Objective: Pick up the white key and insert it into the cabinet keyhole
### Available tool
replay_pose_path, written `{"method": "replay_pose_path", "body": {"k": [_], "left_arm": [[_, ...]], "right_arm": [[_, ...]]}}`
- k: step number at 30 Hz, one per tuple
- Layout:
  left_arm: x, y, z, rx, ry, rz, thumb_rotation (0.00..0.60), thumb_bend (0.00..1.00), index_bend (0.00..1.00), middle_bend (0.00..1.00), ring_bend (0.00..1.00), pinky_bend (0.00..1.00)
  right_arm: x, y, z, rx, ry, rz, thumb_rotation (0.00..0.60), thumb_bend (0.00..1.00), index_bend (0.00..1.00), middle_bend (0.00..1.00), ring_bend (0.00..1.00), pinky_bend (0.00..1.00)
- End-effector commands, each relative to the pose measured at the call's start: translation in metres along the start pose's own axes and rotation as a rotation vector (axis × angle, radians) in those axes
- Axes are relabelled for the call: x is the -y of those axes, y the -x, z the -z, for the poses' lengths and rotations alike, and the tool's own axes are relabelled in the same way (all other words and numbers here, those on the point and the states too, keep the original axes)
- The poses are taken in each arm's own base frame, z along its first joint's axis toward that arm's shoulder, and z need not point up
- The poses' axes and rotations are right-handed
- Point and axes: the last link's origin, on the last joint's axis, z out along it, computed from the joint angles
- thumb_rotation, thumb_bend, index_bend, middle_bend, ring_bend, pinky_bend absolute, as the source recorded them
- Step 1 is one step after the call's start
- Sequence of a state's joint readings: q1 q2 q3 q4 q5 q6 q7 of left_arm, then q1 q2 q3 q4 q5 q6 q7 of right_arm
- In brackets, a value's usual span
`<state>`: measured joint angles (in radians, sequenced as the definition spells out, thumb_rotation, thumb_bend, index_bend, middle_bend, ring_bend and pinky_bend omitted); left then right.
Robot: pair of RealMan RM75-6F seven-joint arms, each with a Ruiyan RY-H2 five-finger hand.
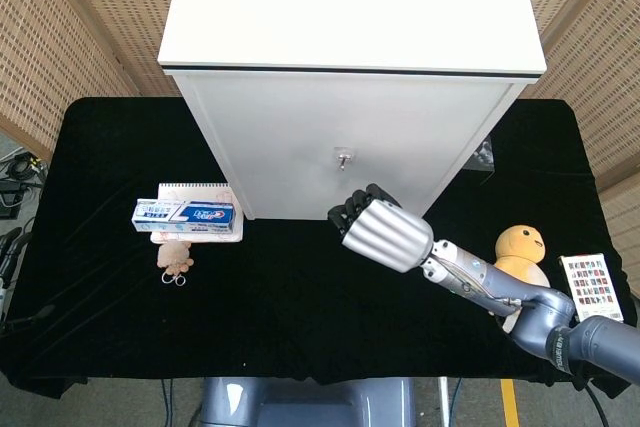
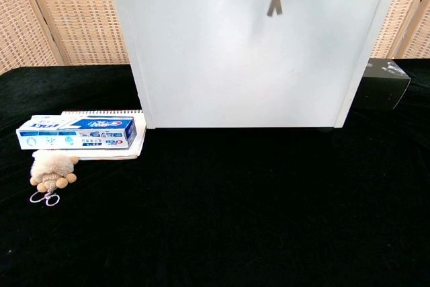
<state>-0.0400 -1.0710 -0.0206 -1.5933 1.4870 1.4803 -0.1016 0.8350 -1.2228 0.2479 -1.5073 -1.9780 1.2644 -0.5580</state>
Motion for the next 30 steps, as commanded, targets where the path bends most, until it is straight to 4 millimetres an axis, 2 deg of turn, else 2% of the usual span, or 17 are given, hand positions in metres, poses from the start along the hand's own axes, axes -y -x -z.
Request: {"method": "replay_pose_path", "body": {"k": [1,13,20,30], "left_arm": [[0.0,0.0,-0.001,0.002,-0.002,0.0,0.6,0.0,0.0,0.0,0.0,0.0],[0.003,0.001,-0.004,0.007,-0.016,0.003,0.6,0.0,0.0,0.0,0.0,0.0],[0.003,0.002,-0.006,0.014,-0.017,0.002,0.6,0.0,0.0,0.0,0.0,0.0],[0.003,0.002,-0.005,0.012,-0.017,0.003,0.6,0.0,0.0,0.0,0.0,0.0]], "right_arm": [[-0.004,-0.005,-0.014,-0.01,0.008,0.009,0.6,0.64,0.71,0.9,0.84,1.0],[-0.008,-0.001,-0.043,0.017,0.04,0.033,0.6,0.62,0.71,0.9,0.84,1.0],[-0.009,0.004,-0.047,0.033,0.044,0.055,0.6,0.62,0.71,0.89,0.84,1.0],[-0.015,0.01,-0.042,0.061,0.067,0.065,0.6,0.62,0.71,0.89,0.84,1.0]]}}
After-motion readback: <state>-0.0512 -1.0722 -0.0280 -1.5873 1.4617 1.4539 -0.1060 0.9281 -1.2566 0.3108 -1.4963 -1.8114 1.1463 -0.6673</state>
